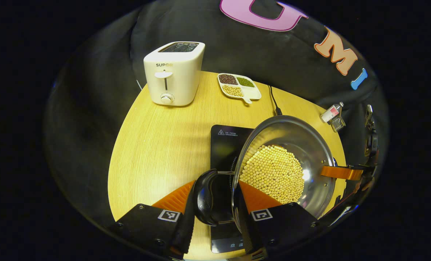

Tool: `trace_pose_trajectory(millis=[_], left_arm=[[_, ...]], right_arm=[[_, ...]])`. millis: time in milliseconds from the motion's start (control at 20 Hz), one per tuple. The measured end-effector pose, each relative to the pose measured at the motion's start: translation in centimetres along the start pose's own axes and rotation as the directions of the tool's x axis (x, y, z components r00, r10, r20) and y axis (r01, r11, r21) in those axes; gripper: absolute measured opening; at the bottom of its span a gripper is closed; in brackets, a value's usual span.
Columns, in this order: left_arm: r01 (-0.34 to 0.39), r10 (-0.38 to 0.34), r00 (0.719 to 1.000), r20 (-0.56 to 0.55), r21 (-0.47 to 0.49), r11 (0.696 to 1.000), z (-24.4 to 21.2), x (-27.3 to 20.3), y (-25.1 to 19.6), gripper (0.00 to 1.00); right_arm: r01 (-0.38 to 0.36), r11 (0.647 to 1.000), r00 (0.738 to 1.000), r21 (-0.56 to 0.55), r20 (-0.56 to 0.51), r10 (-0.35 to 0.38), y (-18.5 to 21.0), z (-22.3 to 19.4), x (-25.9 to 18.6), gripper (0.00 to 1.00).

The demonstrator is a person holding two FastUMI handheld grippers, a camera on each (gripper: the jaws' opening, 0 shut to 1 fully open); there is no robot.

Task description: First push the handle of the pot to place it horizontally, then grasp the pot with both hands and set it on the induction cooktop.

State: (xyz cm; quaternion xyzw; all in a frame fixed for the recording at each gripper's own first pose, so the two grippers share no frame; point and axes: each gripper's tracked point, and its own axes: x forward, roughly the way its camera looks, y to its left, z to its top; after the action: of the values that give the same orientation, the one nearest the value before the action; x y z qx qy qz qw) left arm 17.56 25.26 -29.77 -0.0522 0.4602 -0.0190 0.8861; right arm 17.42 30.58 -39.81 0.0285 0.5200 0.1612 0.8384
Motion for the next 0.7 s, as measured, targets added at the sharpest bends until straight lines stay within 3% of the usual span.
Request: trace_pose_trajectory(millis=[250,300,450,550,600,700], left_arm=[[-0.007,0.007,1.000,0.003,-0.017,1.000,-0.1,-0.1,0.0,0.58],[-0.012,0.012,1.000,0.002,-0.022,1.000,-0.1,0.0,0.0,0.59],[-0.013,0.014,1.000,0.020,-0.041,0.999,0.0,-0.3,-0.1,0.62],[-0.034,0.037,0.997,0.062,-0.059,0.998,0.5,-0.8,0.1,0.65],[-0.051,0.058,0.994,0.091,-0.072,0.996,0.8,-1.2,0.4,0.80],[-0.075,0.089,0.988,0.124,-0.117,0.990,0.9,-1.7,0.8,1.00]], right_arm=[[-0.003,1.000,1.000,-0.005,-0.002,0.003,-0.1,0.0,0.0,0.54],[-0.006,1.000,1.000,-0.006,-0.002,0.006,0.0,0.1,0.0,0.48],[-0.049,0.999,0.999,-0.001,0.020,0.049,0.8,0.4,-0.2,0.53],[-0.054,0.998,0.996,-0.012,0.075,0.055,0.7,1.5,-1.2,0.92],[-0.055,0.998,0.994,-0.020,0.091,0.057,0.5,1.5,-1.4,0.92],[-0.043,0.998,0.989,-0.038,0.141,0.048,-0.4,2.3,-2.4,0.92]])
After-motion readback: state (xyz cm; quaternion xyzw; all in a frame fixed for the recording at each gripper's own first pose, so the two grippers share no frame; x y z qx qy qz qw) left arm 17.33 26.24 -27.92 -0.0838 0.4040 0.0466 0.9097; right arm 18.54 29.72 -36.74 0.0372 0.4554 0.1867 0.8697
